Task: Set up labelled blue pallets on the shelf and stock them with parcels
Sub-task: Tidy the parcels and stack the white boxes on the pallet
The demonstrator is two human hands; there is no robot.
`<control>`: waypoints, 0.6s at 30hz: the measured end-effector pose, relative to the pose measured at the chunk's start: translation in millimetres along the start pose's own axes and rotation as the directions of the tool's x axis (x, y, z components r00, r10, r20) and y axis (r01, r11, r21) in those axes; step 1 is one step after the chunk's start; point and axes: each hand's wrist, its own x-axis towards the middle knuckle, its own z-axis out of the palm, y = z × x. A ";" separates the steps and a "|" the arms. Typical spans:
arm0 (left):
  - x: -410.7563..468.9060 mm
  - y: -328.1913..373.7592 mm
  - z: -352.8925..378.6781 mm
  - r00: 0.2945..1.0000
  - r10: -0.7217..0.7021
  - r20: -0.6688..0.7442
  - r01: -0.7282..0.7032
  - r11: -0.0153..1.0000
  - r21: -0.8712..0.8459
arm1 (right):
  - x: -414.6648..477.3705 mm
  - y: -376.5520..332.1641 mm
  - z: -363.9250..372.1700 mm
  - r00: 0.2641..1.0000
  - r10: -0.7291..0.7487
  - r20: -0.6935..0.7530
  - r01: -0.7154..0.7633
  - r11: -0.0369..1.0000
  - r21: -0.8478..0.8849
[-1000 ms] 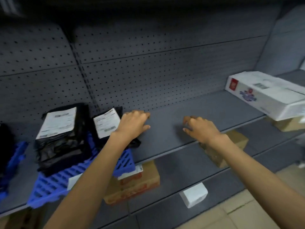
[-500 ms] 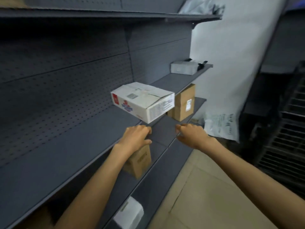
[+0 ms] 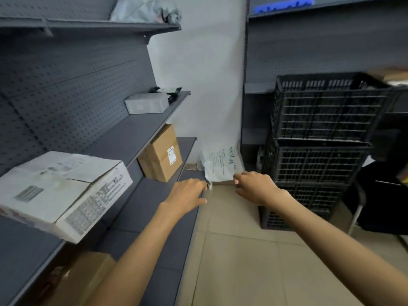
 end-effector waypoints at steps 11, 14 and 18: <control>234.2 -76.4 -2.2 0.999 0.050 -0.005 -0.050 0.999 -0.009 | 185.8 86.9 11.9 0.996 0.087 0.030 -0.085 0.994 -0.072; 292.9 -95.0 0.0 0.998 0.054 -0.029 -0.054 0.999 -0.005 | 236.1 113.2 14.4 0.991 0.131 0.022 -0.130 0.990 -0.055; 350.9 -118.9 6.4 0.999 0.033 -0.011 -0.033 0.999 -0.040 | 294.2 135.8 29.1 0.987 0.149 0.063 -0.147 0.988 -0.035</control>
